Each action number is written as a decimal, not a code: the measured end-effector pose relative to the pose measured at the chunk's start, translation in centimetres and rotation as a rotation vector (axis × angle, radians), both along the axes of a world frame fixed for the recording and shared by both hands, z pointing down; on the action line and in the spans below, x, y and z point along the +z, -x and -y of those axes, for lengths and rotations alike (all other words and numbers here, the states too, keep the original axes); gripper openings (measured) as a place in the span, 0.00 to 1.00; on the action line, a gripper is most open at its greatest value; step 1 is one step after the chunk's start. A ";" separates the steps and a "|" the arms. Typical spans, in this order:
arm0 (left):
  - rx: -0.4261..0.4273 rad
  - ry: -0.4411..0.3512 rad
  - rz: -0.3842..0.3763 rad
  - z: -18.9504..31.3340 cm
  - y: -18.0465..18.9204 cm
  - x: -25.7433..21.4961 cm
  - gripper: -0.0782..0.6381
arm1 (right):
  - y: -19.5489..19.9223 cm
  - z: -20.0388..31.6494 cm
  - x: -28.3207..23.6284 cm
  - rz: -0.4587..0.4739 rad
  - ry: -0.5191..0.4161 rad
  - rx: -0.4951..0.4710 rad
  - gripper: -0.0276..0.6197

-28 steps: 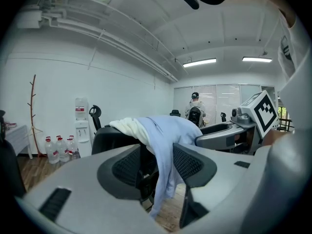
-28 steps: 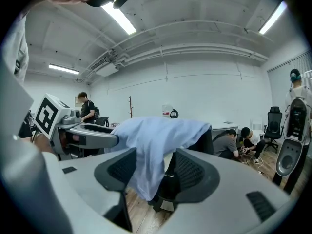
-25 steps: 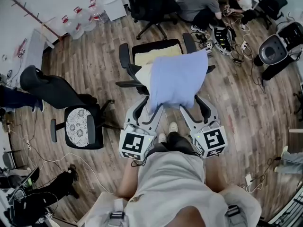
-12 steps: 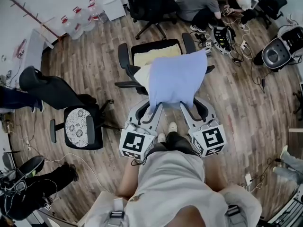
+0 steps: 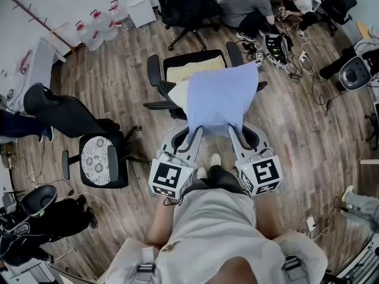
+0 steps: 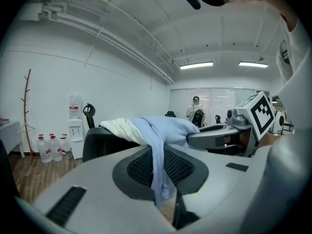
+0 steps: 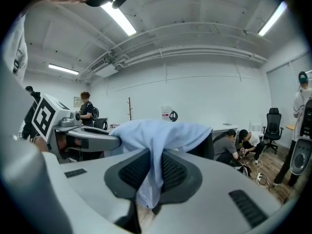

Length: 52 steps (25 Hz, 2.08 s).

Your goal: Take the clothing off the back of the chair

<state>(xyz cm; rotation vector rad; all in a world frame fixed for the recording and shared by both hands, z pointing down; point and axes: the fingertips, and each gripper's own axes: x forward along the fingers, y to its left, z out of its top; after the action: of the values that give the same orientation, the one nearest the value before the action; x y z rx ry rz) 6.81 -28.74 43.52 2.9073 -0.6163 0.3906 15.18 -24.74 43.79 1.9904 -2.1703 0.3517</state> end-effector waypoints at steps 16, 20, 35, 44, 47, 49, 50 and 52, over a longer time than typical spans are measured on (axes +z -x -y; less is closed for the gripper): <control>0.030 -0.019 -0.021 -0.7 0.6 -1.3 0.19 | 0.7 -1.0 -1.1 -0.028 -0.009 0.038 0.13; 0.037 -0.019 -0.027 -1.1 0.7 -1.5 0.19 | 0.8 -1.4 -1.3 -0.034 -0.010 0.048 0.13; 0.047 -0.040 -0.044 -2.6 2.1 -2.2 0.19 | 2.3 -3.2 -1.8 -0.051 -0.025 0.065 0.13; 0.057 -0.047 -0.053 -3.7 2.7 -2.7 0.19 | 2.9 -4.4 -2.4 -0.063 -0.035 0.073 0.13; 0.061 -0.047 -0.059 -4.1 2.6 -3.0 0.19 | 2.8 -4.8 -2.7 -0.068 -0.036 0.075 0.13; 0.063 -0.047 -0.063 -4.4 2.5 -3.1 0.19 | 2.7 -5.1 -2.8 -0.070 -0.035 0.075 0.13; 0.064 -0.047 -0.064 -4.5 2.5 -3.2 0.19 | 2.7 -5.2 -2.9 -0.071 -0.036 0.075 0.13; 0.064 -0.046 -0.065 -4.7 2.7 -3.2 0.19 | 2.8 -5.4 -3.1 -0.071 -0.039 0.072 0.13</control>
<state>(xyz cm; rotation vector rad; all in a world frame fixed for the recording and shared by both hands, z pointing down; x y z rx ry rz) 4.14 -24.02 40.28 2.9760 -0.5308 0.2924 12.34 -19.36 40.69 2.0733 -2.0826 0.2461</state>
